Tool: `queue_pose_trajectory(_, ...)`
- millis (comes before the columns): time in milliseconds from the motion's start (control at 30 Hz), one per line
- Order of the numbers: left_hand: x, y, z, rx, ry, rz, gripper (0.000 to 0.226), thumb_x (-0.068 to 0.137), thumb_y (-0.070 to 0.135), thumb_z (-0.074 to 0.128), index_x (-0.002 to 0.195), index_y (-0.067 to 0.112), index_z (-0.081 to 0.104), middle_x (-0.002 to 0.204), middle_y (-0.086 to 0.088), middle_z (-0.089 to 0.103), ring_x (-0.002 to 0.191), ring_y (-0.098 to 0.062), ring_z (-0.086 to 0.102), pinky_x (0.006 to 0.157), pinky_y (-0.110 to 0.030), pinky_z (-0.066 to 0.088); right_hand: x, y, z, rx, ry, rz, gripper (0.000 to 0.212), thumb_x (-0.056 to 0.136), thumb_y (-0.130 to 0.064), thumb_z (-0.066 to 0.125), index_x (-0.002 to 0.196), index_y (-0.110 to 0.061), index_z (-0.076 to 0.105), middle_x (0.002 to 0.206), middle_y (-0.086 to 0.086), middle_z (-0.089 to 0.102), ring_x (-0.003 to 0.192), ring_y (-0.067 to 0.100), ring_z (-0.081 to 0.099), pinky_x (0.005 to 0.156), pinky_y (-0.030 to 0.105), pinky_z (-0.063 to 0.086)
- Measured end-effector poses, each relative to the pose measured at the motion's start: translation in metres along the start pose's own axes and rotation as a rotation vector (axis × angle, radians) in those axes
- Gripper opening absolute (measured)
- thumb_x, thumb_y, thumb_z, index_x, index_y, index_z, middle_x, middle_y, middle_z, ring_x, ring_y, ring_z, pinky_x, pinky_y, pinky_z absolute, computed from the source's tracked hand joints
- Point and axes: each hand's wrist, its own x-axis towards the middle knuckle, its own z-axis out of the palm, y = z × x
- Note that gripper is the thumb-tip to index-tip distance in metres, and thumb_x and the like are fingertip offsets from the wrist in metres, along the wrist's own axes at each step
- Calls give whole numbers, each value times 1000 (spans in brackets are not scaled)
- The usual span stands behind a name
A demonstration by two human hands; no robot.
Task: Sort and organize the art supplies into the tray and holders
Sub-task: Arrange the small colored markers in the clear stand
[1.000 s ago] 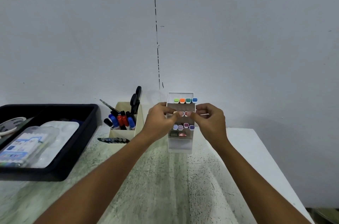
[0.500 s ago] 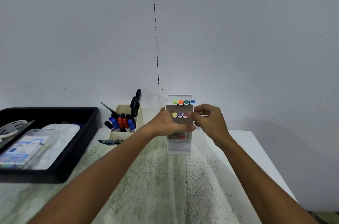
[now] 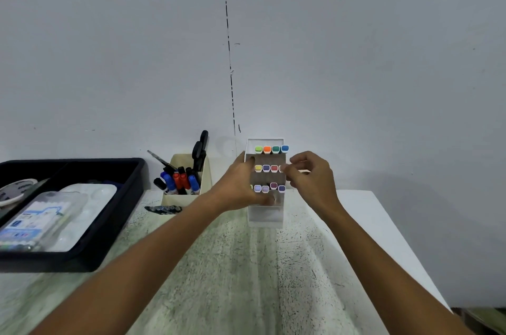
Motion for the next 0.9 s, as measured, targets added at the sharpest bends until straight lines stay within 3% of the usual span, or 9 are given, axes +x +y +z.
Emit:
queue_pose_trajectory(33,-3,-4,1,12,35,22,72,59,37,87,119,39,48,122,6,47,107,-9,54,88,-27,51,-6,3,0,-10,38,-59,13,84,-16,72,88,-16,60,92,-1,65,83,17,64,63,19,54)
queue_pose_trajectory(100,-14,-12,2,-26,114,28,83,60,38,87,133,31,47,145,4,39,121,-12,51,94,-36,51,-21,15,1,-84,85,-267,14,80,-13,72,89,-16,61,101,0,58,95,16,58,69,11,48)
queue_pose_trajectory(167,-26,-19,2,-91,201,1,77,66,28,87,133,23,50,150,7,32,118,-9,51,90,-28,53,-34,32,4,-275,85,-477,17,76,-21,71,92,-15,67,119,5,54,114,18,49,87,17,45)
queue_pose_trajectory(233,-33,-25,4,-85,269,34,58,68,22,85,119,21,58,145,7,37,111,-6,55,84,-23,55,-38,48,10,-421,74,-589,24,76,-27,72,96,-15,72,133,12,50,128,27,41,100,32,40)
queue_pose_trajectory(367,-41,-30,11,-88,303,79,41,69,18,85,103,23,62,136,5,46,104,-1,58,76,-23,57,-32,51,25,-544,146,-602,24,81,-26,69,103,-18,73,142,19,45,137,38,30,103,48,35)
queue_pose_trajectory(567,-45,-37,19,-115,311,78,44,71,14,83,110,19,63,131,5,49,101,-3,58,72,-16,55,-20,55,35,-586,139,-480,14,79,-12,67,92,-16,73,140,19,46,137,37,23,91,57,43)
queue_pose_trajectory(733,-44,-42,20,-139,318,75,41,73,14,81,111,18,64,125,8,50,100,0,58,71,-16,55,-29,50,29,-470,120,-536,19,85,-15,62,103,-13,69,142,16,43,140,37,26,105,53,35)
queue_pose_trajectory(900,-41,-42,23,-201,323,72,38,75,10,79,109,19,63,114,8,58,98,-1,60,70,-17,56,-35,42,15,-572,151,-728,17,85,-15,67,101,-12,68,143,19,44,142,39,25,111,43,26)
